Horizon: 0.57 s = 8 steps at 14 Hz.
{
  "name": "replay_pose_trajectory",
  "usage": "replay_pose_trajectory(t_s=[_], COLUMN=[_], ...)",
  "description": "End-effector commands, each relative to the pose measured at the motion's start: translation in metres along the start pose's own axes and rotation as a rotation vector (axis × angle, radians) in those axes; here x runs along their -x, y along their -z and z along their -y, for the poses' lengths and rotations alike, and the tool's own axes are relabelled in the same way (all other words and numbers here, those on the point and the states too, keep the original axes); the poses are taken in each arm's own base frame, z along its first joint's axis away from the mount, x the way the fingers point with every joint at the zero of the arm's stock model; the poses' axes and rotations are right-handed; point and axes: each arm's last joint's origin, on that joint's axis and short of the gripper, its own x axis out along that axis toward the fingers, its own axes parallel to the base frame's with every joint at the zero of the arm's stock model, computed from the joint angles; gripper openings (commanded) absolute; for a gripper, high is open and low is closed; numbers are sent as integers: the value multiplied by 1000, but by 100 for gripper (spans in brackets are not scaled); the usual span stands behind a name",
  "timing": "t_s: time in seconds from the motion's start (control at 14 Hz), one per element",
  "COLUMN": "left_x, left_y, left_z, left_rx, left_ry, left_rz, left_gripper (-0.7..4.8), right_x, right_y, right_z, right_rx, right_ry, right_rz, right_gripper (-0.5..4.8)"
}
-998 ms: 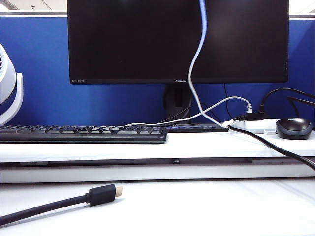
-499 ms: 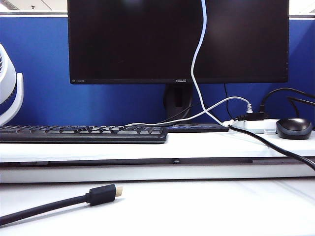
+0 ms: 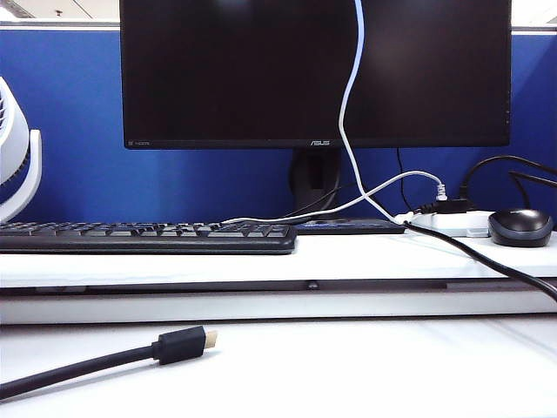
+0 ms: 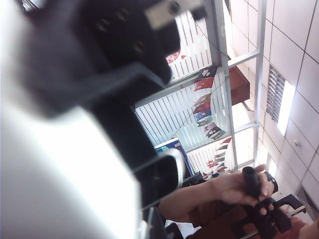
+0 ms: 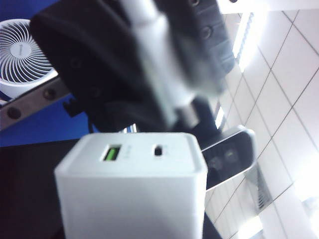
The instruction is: Pick up the Type-C charging cable and the charging base, insert one end of the Type-C charger into the corresponding slot on the base, and finally place the plugged-in charger back on the table.
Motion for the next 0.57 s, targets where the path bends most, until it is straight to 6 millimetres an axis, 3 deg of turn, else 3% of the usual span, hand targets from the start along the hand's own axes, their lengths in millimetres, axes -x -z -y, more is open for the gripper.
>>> replay_pose_trajectory(t_s=[0.07,0.57], left_x=[7,6], left_y=[3,6], left_z=[9,13], left_rx=[-23,24], left_ry=[-8,-9], left_rz=[14,-15], left_gripper=[-6,-6], right_x=[12,16], right_y=[-8,-11], right_z=[11,11], right_rx=[40,167], right_ry=[56,43], right_rz=[13,43], right_gripper=[-1,-1])
